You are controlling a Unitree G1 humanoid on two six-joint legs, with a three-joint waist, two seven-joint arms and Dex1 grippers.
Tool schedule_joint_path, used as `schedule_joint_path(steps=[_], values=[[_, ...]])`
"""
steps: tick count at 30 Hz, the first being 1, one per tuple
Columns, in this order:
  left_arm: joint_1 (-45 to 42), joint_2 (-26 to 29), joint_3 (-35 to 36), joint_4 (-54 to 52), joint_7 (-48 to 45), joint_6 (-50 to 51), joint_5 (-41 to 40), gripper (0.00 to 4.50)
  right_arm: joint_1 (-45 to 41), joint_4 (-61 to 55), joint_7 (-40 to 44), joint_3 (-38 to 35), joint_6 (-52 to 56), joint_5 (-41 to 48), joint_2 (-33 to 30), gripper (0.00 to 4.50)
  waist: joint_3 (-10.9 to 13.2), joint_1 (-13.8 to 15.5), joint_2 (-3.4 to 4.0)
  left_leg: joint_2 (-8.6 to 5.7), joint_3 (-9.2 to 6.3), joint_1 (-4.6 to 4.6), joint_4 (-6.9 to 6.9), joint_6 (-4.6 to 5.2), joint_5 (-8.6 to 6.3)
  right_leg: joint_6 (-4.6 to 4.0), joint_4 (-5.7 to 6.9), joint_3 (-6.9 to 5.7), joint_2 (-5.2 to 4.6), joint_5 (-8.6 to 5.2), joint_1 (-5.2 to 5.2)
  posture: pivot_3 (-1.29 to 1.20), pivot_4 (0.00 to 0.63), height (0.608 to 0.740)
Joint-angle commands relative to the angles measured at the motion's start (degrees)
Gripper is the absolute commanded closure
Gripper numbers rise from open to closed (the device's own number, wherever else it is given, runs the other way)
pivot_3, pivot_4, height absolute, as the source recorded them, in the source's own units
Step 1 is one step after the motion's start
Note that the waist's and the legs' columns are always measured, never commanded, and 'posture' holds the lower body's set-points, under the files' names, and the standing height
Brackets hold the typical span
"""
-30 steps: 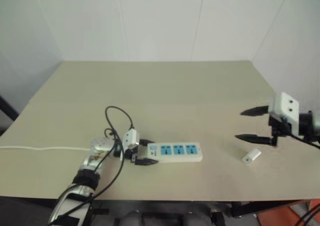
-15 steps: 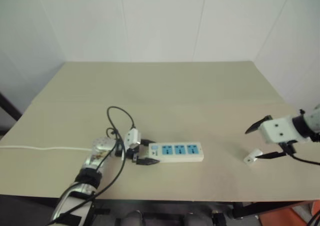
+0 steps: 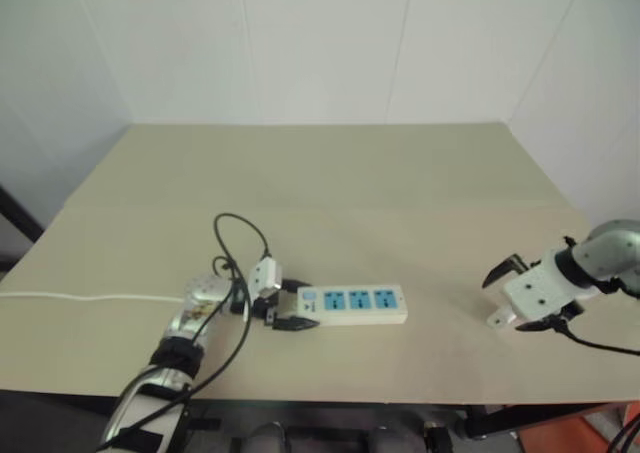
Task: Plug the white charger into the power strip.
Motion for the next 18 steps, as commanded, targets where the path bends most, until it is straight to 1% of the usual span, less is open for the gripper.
schedule_joint_path(steps=[1, 11, 18], values=[[1.42, 0.16, -2.19, 1.82, 0.88, 0.87, 2.03, 1.23, -0.55, -0.25, -1.23, 0.12, -1.86, -1.54, 0.07, 0.00, 0.00, -0.01, 0.00, 0.00, 0.00, 0.00, 0.00, 0.00, 0.00, 0.00, 0.00, 0.00, 0.00, 0.00, 0.00, 0.00, 0.150, 0.740], [1.27, 0.66, -2.13, 1.91, 1.22, 0.92, 2.26, 1.23, -0.89, 1.07, -2.67, 2.92, -4.58, -4.95, 1.53, 0.00, 0.00, -0.07, 0.00, 0.00, 0.00, 0.04, 0.00, 0.00, 0.00, -0.11, 0.01, 0.01, 0.00, 0.06, 0.04, 0.00, 0.150, 0.740], [1.46, 0.87, -2.08, 1.62, 1.61, 1.03, 2.16, 1.23, -2.57, 3.99, -3.10, 4.94, -6.65, -7.65, 2.96, 0.00, 0.00, -0.16, 0.00, 0.00, 0.01, 0.12, 0.00, 0.00, 0.00, -0.11, 0.03, 0.03, 0.00, 0.06, 0.09, 0.00, 0.150, 0.740]])
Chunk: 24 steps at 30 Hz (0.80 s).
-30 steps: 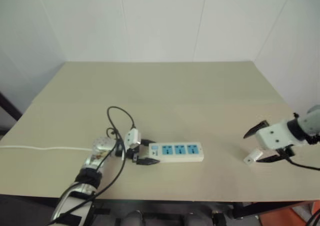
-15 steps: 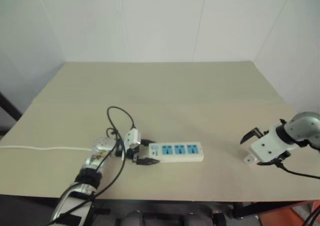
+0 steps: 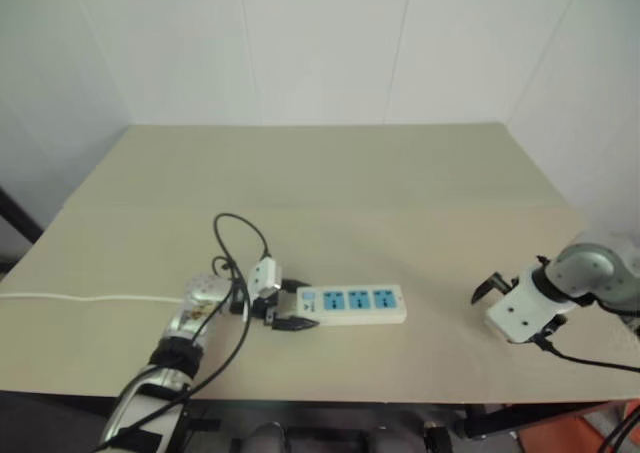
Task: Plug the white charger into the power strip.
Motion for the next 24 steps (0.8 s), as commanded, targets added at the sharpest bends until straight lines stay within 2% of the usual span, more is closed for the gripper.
schedule_joint_path(steps=[1, 19, 22, 24], values=[[1.58, 0.62, -1.83, 1.44, 1.37, 1.09, 2.12, 1.23, -2.26, 1.85, -0.53, 0.25, -1.98, -1.06, -0.09, 0.00, 0.00, -0.01, 0.00, 0.00, 0.00, 0.01, 0.00, 0.00, 0.00, 0.00, 0.00, 0.00, 0.00, 0.00, 0.01, 0.00, 0.150, 0.740], [2.60, 1.30, -1.64, 0.02, 2.27, 1.75, 1.84, 1.23, -4.13, 5.34, 0.09, 3.07, -4.10, -2.50, 1.28, 0.00, 0.00, -0.74, -0.01, 0.01, 0.00, 0.12, -0.01, 0.00, 0.00, -0.31, -0.01, 0.01, 0.00, 0.17, 0.14, 0.00, 0.150, 0.740], [2.40, 1.29, -1.63, 0.35, 2.28, 1.64, 1.90, 1.23, -4.09, 5.68, 0.19, 3.36, -3.95, -2.69, 1.44, 0.59, 0.00, -0.77, -0.01, 0.01, 0.00, 0.13, -0.01, 0.00, 0.00, -0.31, -0.02, 0.01, 0.00, 0.17, 0.16, 0.00, 0.150, 0.740], [2.33, 1.30, -1.59, 0.47, 2.32, 1.57, 1.91, 1.23, -4.19, 5.96, 0.22, 3.62, -3.91, -2.84, 1.53, 1.21, 0.00, -0.82, -0.01, 0.01, 0.00, 0.13, -0.01, 0.00, 0.00, -0.31, -0.01, 0.01, -0.01, 0.17, 0.16, 0.00, 0.150, 0.740]])
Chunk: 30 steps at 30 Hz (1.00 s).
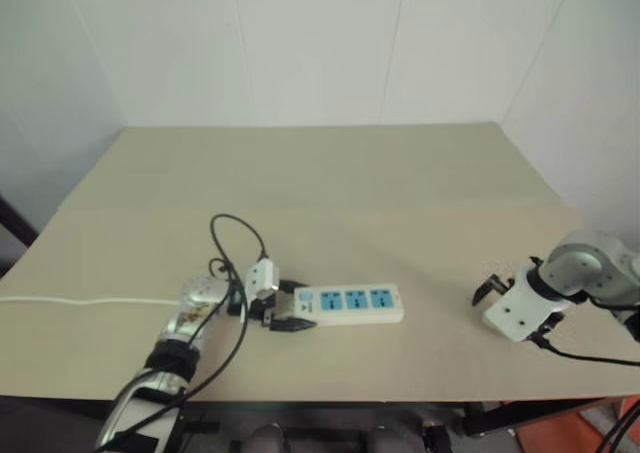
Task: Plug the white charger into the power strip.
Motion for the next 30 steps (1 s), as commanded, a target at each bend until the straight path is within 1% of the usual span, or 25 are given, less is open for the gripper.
schedule_joint_path(steps=[1, 5, 6, 7, 10, 14, 16, 18, 21, 22, 23, 26, 28, 30], values=[[1.14, 0.44, -1.60, 2.16, 1.56, 1.21, 2.01, 1.23, -0.70, 0.31, 0.23, 0.06, -0.15, -0.17, 0.11, 1.58, 0.00, -0.05, 0.00, 0.00, 0.00, 0.01, 0.00, 0.00, 0.00, 0.00, 0.00, 0.00, 0.00, 0.00, 0.01, 0.00, 0.150, 0.740], [1.07, 0.48, -1.48, 2.22, 1.71, 1.20, 1.97, 1.23, -1.09, 1.01, 0.35, 0.48, -0.34, -0.74, 0.60, 2.95, 0.01, -0.19, -0.02, 0.00, 0.00, 0.12, 0.00, 0.00, 0.00, 0.00, -0.02, 0.00, 0.00, 0.00, 0.16, 0.00, 0.150, 0.740], [1.02, 0.51, -1.44, 2.26, 1.73, 1.20, 1.95, 1.23, -1.25, 1.22, 0.48, 0.58, -0.46, -0.88, 0.76, 3.22, 0.02, -0.27, -0.04, 0.00, 0.00, 0.19, 0.00, 0.00, 0.00, 0.00, -0.03, 0.00, 0.00, -0.01, 0.22, 0.00, 0.150, 0.740], [1.02, 0.55, -1.39, 2.26, 1.77, 1.19, 1.93, 1.23, -1.36, 1.37, 0.61, 0.66, -0.55, -0.97, 0.87, 3.32, 0.04, -0.30, -0.07, 0.00, 0.00, 0.31, 0.00, 0.00, 0.00, 0.02, -0.05, 0.00, 0.00, -0.03, 0.35, 0.00, 0.150, 0.740], [1.04, 0.72, -1.28, 2.25, 1.91, 1.10, 1.83, 1.23, -1.51, 1.65, 0.75, 0.80, -0.80, -1.18, 1.04, 3.32, 0.07, -0.34, -0.11, 0.01, 0.00, 0.54, -0.03, 0.00, -0.01, 0.12, -0.09, -0.01, -0.02, -0.39, 0.58, 0.00, 0.150, 0.740], [0.94, 0.85, -1.15, 2.38, 2.05, 1.02, 1.78, 1.23, -2.03, 1.91, -0.78, -0.27, 0.16, -1.00, 1.56, 3.32, 0.07, -0.36, -0.12, 0.01, 0.00, 0.55, -0.03, 0.00, 0.00, 0.18, -0.09, -0.01, -0.03, -0.36, 0.60, 0.00, 0.150, 0.740], [0.87, 0.89, -1.13, 2.41, 2.00, 0.95, 1.74, 1.23, -3.36, 1.79, 0.24, -1.50, 2.27, 1.83, 2.14, 3.32, 0.09, -0.49, -0.15, 0.01, 0.00, 0.57, -0.03, 0.00, 0.00, 0.19, -0.09, -0.01, -0.03, -0.35, 0.61, 0.00, 0.150, 0.740], [0.80, 0.89, -1.11, 2.31, 1.95, 0.99, 1.66, 1.23, -4.70, 0.30, 2.41, -3.44, 6.64, 7.25, 3.13, 3.32, 0.09, -0.56, -0.15, 0.01, 0.00, 0.58, -0.03, 0.00, 0.00, 0.18, -0.07, 0.00, -0.03, -0.35, 0.61, 0.00, 0.150, 0.740], [0.58, 1.02, -1.13, 2.41, 1.58, 0.80, 1.61, 1.23, -6.91, -4.19, 4.52, -7.86, 19.25, 18.61, 6.64, 3.32, 0.09, -0.57, -0.15, 0.01, 0.00, 0.59, -0.03, 0.00, 0.00, 0.11, -0.05, 0.00, -0.03, -0.16, 0.61, 0.00, 0.150, 0.740], [0.44, 1.09, -1.16, 2.47, 1.38, 0.77, 1.59, 1.23, -7.60, -5.65, 4.31, -9.43, 23.24, 21.90, 8.01, 3.32, 0.10, -0.56, -0.16, 0.01, -0.01, 0.58, -0.03, 0.00, 0.00, -0.08, -0.05, 0.00, -0.03, 0.01, 0.62, 0.00, 0.150, 0.740], [0.29, 1.13, -1.20, 2.47, 1.23, 0.77, 1.59, 1.23, -8.05, -7.31, 3.60, -11.16, 27.52, 25.35, 9.50, 3.32, 0.10, -0.56, -0.17, 0.01, -0.02, 0.58, -0.03, 0.00, 0.00, -0.08, -0.05, 0.00, -0.03, 0.01, 0.62, 0.00, 0.150, 0.740], [-0.36, 1.08, -1.30, 2.42, 0.87, 0.97, 1.38, 1.23, -6.99, -14.14, -1.12, -16.37, 42.64, 36.26, 14.64, 3.32, 0.18, -0.29, -0.30, 0.03, -0.07, 0.54, -0.05, 0.00, 0.00, -0.10, -0.06, -0.05, -0.02, 0.01, 0.61, 0.00, 0.150, 0.740], [-0.64, 1.12, -1.32, 2.38, 0.52, 1.04, 1.17, 1.23, -5.29, -18.44, -3.67, -18.57, 49.93, 40.77, 16.91, 3.32, 0.18, -0.07, -0.31, 0.03, -0.11, 0.48, -0.05, 0.00, -0.01, -0.11, -0.07, -0.09, -0.02, 0.02, 0.59, 0.00, 0.150, 0.740], [-0.92, 1.19, -1.39, 2.35, 0.13, 1.12, 0.98, 1.23, -3.04, -23.46, -8.63, -20.55, 58.88, 46.14, 20.09, 3.32, 0.17, -0.04, -0.40, 0.03, -0.14, 0.41, -0.06, 0.00, -0.01, -0.11, -0.08, -0.15, -0.02, 0.02, 0.56, 0.00, 0.150, 0.740]])
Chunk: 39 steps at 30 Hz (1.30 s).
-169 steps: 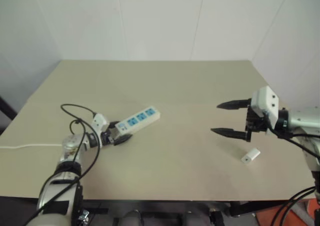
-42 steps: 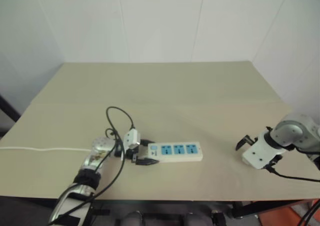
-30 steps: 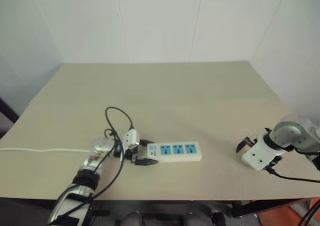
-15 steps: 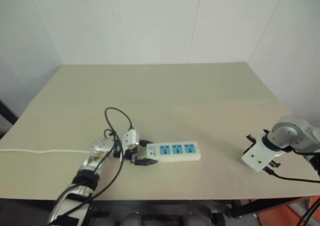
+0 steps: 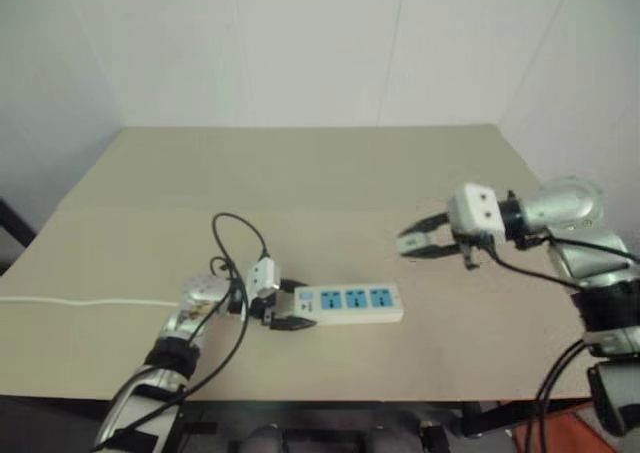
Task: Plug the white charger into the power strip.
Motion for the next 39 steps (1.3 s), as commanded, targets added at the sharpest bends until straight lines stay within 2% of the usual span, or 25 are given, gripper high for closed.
schedule_joint_path(steps=[1, 5, 9, 14, 23, 39], values=[[-0.08, 0.74, -0.95, 1.90, -0.27, 0.99, 0.98, 1.23, 3.21, -8.38, -8.47, -4.83, 14.88, 10.36, 4.41, 3.32, -0.01, -0.06, -0.02, 0.00, 0.01, 0.00, 0.01, 0.00, 0.00, 0.00, 0.00, -0.01, 0.00, 0.00, -0.02, 0.00, 0.150, 0.740], [-0.26, 0.72, -0.94, 2.18, -0.61, 0.97, 0.99, 1.23, 6.77, -13.61, -16.33, -5.50, 22.49, 14.81, 11.31, 3.32, -0.01, -0.20, -0.02, 0.01, 0.00, -0.04, -0.01, 0.00, 0.00, 0.01, 0.06, 0.00, 0.03, -0.01, -0.10, 0.00, 0.150, 0.740], [0.29, 0.39, -1.15, 1.72, -0.70, 1.18, 0.87, 1.23, 8.39, -14.11, -20.16, -3.53, 22.34, 13.87, 17.43, 3.32, -0.01, -0.20, -0.02, 0.01, 0.01, -0.11, 0.00, 0.00, 0.00, 0.14, 0.05, 0.00, 0.04, -0.08, -0.18, 0.00, 0.150, 0.740], [0.70, 0.11, -1.24, 1.15, -0.53, 1.44, 0.71, 1.23, 9.72, -11.48, -20.72, -0.80, 19.68, 11.62, 21.91, 3.32, -0.02, -0.13, -0.01, 0.01, 0.00, -0.39, 0.02, 0.00, 0.00, 0.37, 0.11, 0.00, 0.06, -0.20, -0.47, 0.00, 0.150, 0.740], [1.41, 0.25, -1.50, -0.07, -0.98, 2.11, 0.59, 1.23, 12.31, -5.84, -14.92, 5.76, 9.05, 4.75, 24.94, 3.32, -0.02, -0.15, -0.01, 0.01, 0.01, -0.66, 0.05, 0.01, 0.01, 0.40, 0.16, 0.01, 0.09, -0.20, -0.77, 0.00, 0.150, 0.740], [0.38, 0.23, -1.89, 0.50, -2.78, 2.05, 0.63, 1.23, 9.58, 1.62, -14.44, 4.54, 5.78, 2.19, 28.39, 3.32, -0.02, -0.17, -0.01, 0.05, -0.01, -0.72, 0.03, 0.01, 0.00, 0.38, 0.16, 0.01, 0.14, -0.20, -0.85, 0.00, 0.150, 0.740]])
